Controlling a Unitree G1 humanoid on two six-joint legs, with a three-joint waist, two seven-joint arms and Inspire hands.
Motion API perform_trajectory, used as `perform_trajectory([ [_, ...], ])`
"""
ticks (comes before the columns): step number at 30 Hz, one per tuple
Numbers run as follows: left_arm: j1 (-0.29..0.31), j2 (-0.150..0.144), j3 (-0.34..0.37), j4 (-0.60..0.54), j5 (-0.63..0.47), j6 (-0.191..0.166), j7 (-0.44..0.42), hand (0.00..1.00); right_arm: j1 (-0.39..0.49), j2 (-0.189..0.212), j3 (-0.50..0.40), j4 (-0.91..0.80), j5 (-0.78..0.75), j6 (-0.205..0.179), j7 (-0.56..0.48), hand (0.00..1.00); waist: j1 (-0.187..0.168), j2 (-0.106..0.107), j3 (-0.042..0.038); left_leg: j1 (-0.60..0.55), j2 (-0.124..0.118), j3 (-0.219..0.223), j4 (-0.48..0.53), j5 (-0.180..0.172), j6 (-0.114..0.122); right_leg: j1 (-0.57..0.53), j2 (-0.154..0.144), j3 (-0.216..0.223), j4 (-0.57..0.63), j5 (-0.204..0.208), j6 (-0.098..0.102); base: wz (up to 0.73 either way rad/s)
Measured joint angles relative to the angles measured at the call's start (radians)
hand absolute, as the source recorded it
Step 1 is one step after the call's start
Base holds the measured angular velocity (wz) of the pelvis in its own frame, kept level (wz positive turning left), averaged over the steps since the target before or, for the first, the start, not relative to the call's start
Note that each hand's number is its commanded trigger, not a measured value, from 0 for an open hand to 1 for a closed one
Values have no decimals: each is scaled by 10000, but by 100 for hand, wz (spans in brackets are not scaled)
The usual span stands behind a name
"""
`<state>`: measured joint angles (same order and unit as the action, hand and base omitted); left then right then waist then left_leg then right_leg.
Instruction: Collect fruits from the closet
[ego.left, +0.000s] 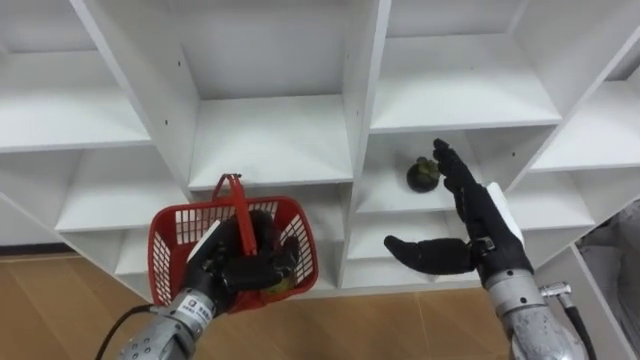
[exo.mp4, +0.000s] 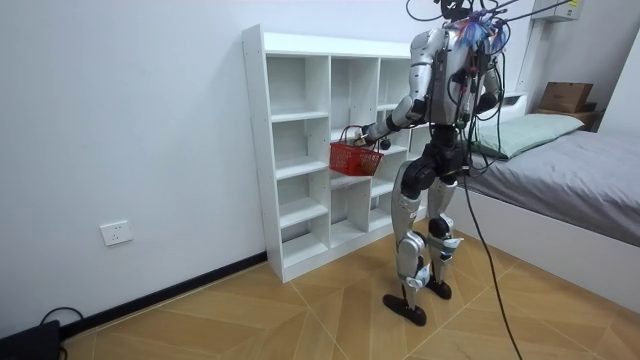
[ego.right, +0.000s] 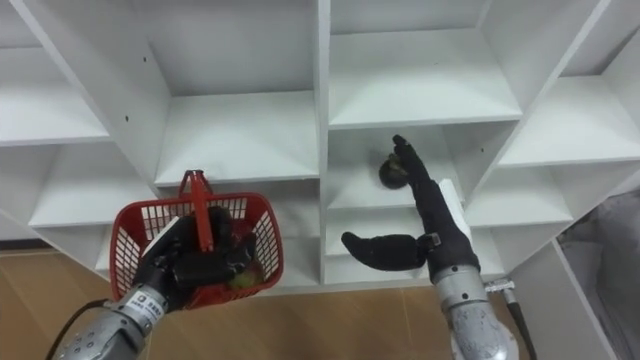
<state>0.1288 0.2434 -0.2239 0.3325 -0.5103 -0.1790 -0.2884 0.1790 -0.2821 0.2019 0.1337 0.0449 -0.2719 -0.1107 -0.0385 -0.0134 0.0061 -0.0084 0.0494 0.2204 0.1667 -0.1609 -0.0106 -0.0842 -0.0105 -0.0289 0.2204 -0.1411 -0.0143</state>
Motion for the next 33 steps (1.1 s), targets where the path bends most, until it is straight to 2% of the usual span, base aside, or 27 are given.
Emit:
perform_trajectory([
  [10, 35, 99, -73, 1, 49, 0, 14, 100, -115, 2, 5, 489, 421, 1, -249, 0, 151, -19, 28, 34, 0, -19, -5, 0, 0, 103, -8, -44, -10, -2, 2, 0],
  [15, 35, 99, -48, 2, 12, 0, 6, 100, -637, 1, -138, 1564, 683, 27, -302, 0, 154, -177, 109, -12, -1, -55, -3, 1, -1, 87, -14, -75, -7, -4, 5, 0],
  [19, 32, 113, 34, 2, -93, 0, -34, 100, -874, -7, -332, 1765, 998, 28, -299, 0, 157, -226, 94, -83, -8, -65, -1, 1, -1, 26, -24, -82, -13, -6, 8, 0],
  [23, 31, 113, 83, 2, -89, 6, -74, 100, -1168, -99, -331, 2312, 1556, 50, -299, 0, 181, -264, 82, -214, -9, -174, 54, 2, -1, -28, -65, -312, -12, -6, 6, 8],
  [26, 31, 125, 276, 2, -82, 32, -90, 100, -1274, -275, -336, 2530, 1489, 119, -299, 0, 207, -265, 80, -377, -7, -204, 206, 2, -1, -65, -121, -551, -14, -18, -6, 13],
  [29, 33, 136, 315, 32, -81, 48, -116, 100, -1412, -370, -345, 2803, 1461, 118, -294, 0, 302, -264, 79, -383, -3, -236, 226, 2, 0, -48, -129, -613, -11, -25, -8, 7],
  [33, 124, 135, 330, 70, -80, 87, -235, 100, -1771, -372, -511, 3613, 1460, 137, -356, 0, 221, -270, 74, -581, -27, -442, 347, 7, 7, -69, -179, -878, -20, -31, -3, 18],
])
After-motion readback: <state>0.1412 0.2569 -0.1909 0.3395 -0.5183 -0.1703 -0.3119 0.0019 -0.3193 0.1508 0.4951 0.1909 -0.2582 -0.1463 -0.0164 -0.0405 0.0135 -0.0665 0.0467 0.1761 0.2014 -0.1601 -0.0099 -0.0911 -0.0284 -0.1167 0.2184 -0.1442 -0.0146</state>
